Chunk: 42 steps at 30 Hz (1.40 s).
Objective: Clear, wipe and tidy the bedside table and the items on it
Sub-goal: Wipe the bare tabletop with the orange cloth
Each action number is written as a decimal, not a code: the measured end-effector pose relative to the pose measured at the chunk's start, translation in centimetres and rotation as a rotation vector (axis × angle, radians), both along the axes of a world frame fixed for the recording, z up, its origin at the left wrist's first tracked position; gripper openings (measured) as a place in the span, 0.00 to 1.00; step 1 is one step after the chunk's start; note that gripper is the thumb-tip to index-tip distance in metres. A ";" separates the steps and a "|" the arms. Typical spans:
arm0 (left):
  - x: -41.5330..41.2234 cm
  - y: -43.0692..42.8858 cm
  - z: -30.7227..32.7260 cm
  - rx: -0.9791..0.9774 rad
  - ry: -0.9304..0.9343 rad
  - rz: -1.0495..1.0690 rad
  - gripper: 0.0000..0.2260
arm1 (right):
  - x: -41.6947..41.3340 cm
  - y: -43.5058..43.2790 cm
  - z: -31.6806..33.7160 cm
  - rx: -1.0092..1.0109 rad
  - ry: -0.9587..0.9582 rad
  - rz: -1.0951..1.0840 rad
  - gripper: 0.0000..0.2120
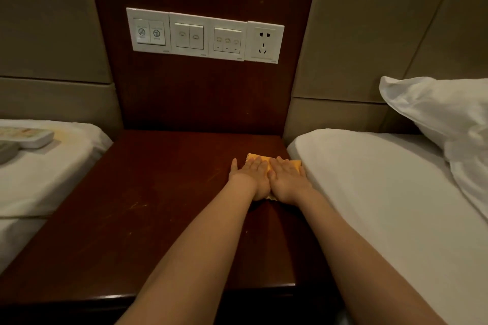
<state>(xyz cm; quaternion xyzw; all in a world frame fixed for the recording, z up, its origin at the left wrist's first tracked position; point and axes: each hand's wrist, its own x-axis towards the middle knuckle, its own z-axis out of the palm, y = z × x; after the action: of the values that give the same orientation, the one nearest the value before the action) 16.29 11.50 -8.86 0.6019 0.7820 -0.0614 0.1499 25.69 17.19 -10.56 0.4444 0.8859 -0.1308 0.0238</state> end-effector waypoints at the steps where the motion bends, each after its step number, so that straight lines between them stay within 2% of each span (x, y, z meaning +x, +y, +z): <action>1: 0.4 -0.7 0.1 -0.008 0.000 -0.001 0.28 | 0.4 -0.8 0.1 -0.011 -0.004 0.003 0.24; 11: 4.2 -7.2 0.7 -0.076 0.023 -0.014 0.34 | 4.1 -7.1 0.3 -0.044 -0.007 0.015 0.24; 25: 6.7 -14.3 0.6 -0.035 -0.052 -0.039 0.31 | 7.3 -14.5 0.0 -0.086 0.030 0.013 0.25; 31: 5.3 -16.7 0.6 0.146 -0.176 -0.033 0.21 | 8.2 -16.9 0.1 -0.091 0.029 0.089 0.25; 37: 5.5 -18.0 0.6 0.301 -0.080 -0.047 0.14 | 8.4 -18.5 0.1 -0.051 -0.003 0.137 0.27; 42: 4.9 -18.9 0.6 0.320 -0.106 -0.046 0.13 | 8.8 -19.6 -0.3 0.020 -0.024 0.199 0.27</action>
<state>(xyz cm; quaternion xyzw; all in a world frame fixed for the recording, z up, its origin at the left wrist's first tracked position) 21.21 -7.41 -8.26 0.6383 0.7586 0.0927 0.0918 34.46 -2.43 -10.82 0.3558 0.9266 -0.1137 0.0426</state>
